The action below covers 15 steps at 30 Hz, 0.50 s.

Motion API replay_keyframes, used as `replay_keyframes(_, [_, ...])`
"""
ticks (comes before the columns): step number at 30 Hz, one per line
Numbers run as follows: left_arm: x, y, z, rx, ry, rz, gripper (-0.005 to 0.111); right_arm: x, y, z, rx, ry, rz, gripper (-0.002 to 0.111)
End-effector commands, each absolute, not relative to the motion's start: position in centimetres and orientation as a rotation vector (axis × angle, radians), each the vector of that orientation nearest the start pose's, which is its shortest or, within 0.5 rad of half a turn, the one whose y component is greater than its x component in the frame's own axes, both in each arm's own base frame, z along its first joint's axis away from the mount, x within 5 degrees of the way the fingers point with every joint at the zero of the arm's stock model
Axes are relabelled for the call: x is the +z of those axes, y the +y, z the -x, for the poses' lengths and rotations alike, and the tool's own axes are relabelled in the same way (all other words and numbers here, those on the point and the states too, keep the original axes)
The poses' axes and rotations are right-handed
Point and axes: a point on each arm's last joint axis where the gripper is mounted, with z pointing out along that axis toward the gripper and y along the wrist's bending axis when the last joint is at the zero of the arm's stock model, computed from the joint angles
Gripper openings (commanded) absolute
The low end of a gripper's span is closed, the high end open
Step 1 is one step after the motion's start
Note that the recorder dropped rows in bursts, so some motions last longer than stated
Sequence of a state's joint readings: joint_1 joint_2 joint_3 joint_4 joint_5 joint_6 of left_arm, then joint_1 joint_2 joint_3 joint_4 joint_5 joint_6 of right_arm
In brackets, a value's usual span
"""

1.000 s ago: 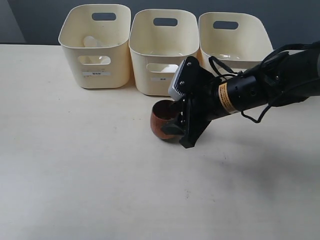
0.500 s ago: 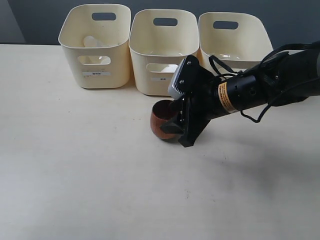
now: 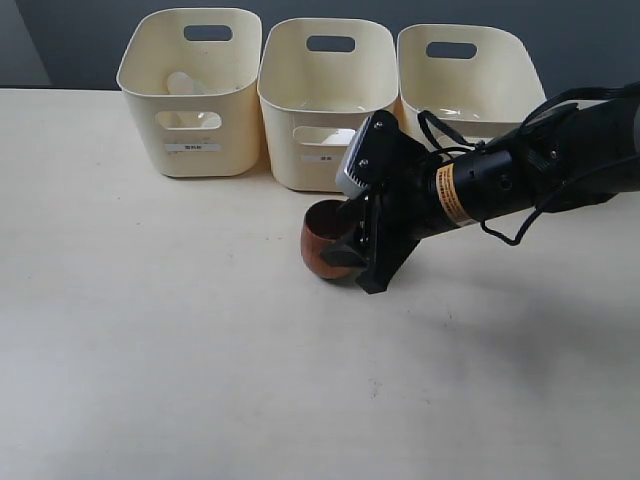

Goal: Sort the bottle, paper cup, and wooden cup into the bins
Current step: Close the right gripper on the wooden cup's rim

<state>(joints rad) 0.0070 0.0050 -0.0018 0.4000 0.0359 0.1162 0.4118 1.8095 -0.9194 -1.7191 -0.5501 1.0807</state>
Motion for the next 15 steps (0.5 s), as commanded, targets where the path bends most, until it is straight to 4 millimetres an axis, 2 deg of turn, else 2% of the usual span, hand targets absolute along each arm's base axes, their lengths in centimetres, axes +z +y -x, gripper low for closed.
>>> replay_keyframes(1, [21.07,0.15,-5.63,0.421,1.48,-0.369,0.0,16.34,18.1,-29.62,0.556,1.891,1.409,0.059])
replay_keyframes(15, [21.07,0.15,-5.63,0.423,1.48,-0.37,0.0,16.37,18.12,-29.64,0.56,1.893,1.4,0.059])
